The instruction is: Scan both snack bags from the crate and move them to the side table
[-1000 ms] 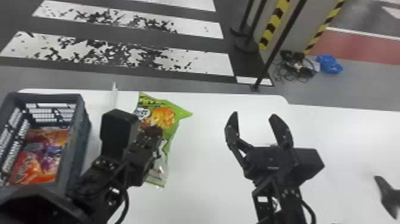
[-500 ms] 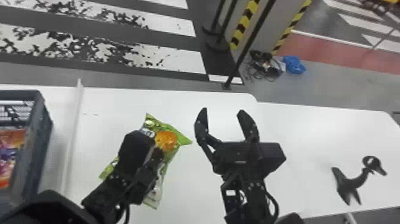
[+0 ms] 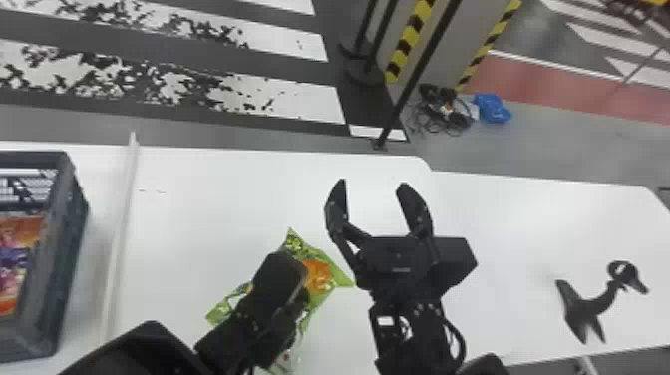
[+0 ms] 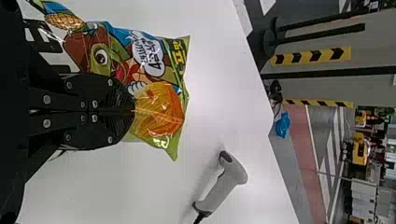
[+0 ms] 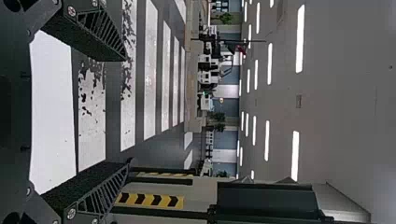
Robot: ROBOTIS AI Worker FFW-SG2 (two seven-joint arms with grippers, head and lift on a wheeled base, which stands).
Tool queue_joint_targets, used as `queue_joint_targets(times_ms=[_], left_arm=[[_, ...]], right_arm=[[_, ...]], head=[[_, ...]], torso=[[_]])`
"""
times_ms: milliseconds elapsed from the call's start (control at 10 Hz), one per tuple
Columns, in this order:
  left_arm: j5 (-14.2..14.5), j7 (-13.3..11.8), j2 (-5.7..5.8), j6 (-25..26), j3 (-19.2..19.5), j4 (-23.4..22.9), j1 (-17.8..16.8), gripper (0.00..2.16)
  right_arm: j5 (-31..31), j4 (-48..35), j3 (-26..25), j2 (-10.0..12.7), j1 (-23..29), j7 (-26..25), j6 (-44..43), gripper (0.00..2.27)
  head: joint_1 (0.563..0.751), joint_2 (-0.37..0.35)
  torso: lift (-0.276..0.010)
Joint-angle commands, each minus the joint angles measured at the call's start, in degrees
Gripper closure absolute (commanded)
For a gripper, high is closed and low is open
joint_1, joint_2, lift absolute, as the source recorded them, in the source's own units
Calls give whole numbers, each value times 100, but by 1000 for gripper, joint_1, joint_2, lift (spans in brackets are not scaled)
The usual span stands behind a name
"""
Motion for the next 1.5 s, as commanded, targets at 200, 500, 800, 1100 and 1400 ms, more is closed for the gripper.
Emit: queue_joint_targets(times_ms=[200,500,800,1100,1400], left_arm=[[-9,-5,-45,-105,-216,363,-157,1993],[8,-31,-54,-193,-208,363,-148,-2],[52,39,8,-175,-14,-59,1,66],[219,241,227,-211,777,-701,361,66],[386,496,684,-808,1700,-1281,968,66]], right_arm=[[-37,63,6,-18,-72,0,-18,124],[-54,133,6,-35,-133,0,-35,124],[-80,169,6,-44,-160,0,-53,124],[-98,300,6,-62,-230,0,-105,124],[-89,432,32,-62,-283,-62,-176,124]], head=[[695,-350],[695,-350],[695,-350],[695,-350],[695,-336]], torso=[[-29],[-29],[-29],[-29],[-29]])
